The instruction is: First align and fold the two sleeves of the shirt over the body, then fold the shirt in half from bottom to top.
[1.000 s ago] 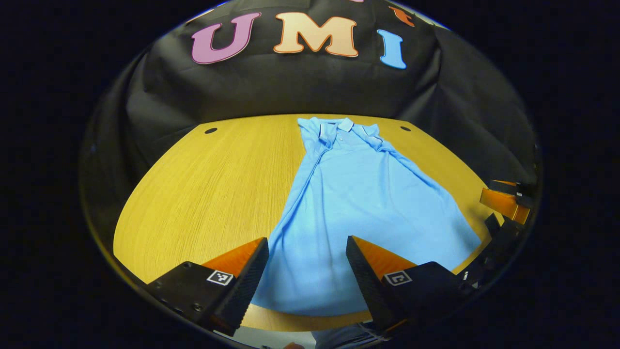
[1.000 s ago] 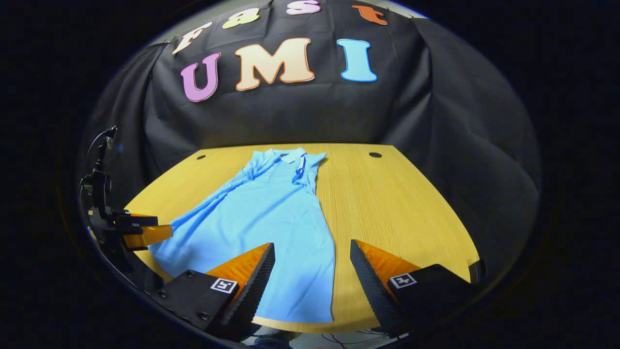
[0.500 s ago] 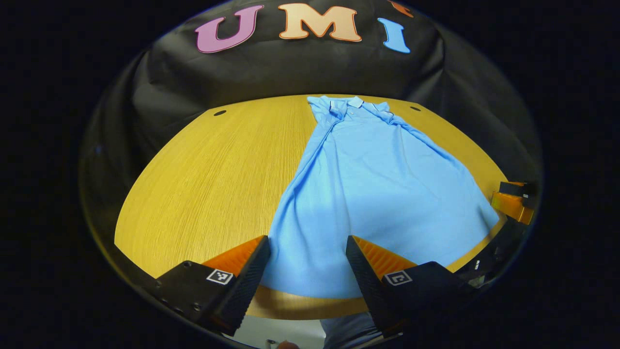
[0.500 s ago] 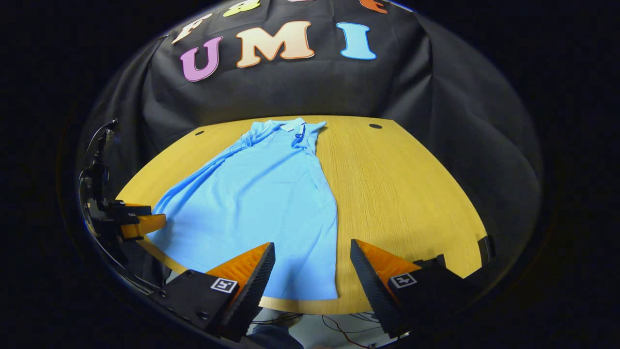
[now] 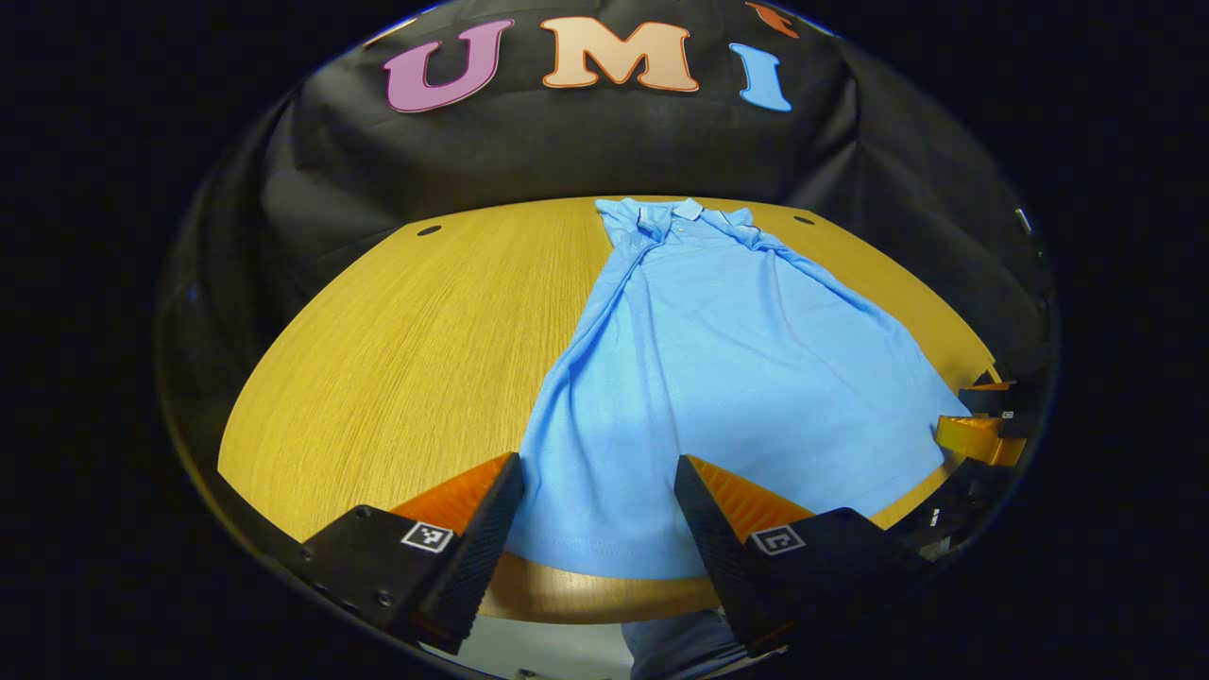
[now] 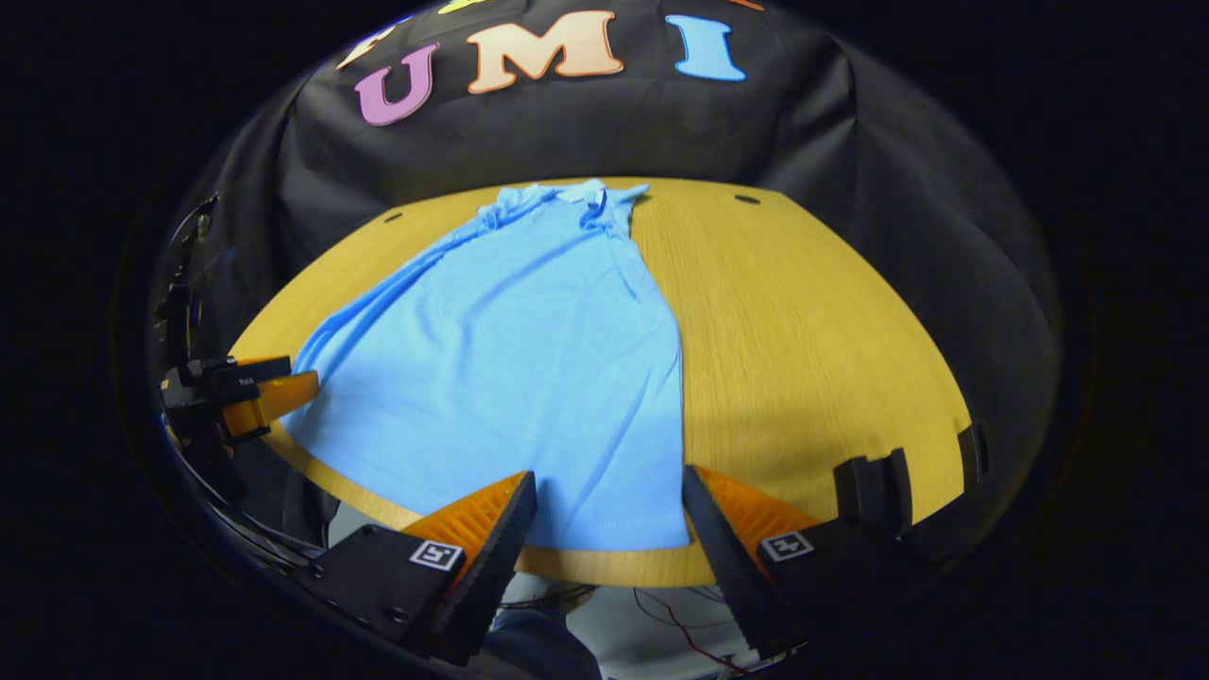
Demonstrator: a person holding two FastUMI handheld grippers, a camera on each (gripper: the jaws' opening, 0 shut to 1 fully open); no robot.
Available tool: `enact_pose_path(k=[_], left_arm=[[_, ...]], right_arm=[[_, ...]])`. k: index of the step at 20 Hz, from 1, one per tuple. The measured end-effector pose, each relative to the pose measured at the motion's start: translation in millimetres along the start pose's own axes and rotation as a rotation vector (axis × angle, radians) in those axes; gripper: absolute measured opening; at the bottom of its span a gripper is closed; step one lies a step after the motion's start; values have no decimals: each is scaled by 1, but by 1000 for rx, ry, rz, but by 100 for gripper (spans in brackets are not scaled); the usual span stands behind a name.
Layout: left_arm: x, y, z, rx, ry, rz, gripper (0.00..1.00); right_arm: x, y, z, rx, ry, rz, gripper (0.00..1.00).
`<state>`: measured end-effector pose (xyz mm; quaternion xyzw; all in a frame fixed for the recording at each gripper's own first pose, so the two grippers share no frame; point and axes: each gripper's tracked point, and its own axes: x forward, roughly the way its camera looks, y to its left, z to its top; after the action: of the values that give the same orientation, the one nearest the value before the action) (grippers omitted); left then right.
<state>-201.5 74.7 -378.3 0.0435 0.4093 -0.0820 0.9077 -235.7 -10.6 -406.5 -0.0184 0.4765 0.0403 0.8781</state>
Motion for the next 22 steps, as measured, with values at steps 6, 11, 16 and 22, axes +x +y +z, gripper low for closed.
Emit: enact_pose_path(k=[6,11,16,22], left_arm=[[2,-19,-3,1,21,-24,63],[3,-33,1,-60,-22,-88,23],[3,-36,0,-168,57,-89,0],[-3,-35,19,-191,63,-104,0]], right_arm=[[0,13,-4,0,17,25,72],[5,24,-3,60,31,46,12],[3,24,-1,85,51,60,4],[-4,28,29,87,-1,85,4]])
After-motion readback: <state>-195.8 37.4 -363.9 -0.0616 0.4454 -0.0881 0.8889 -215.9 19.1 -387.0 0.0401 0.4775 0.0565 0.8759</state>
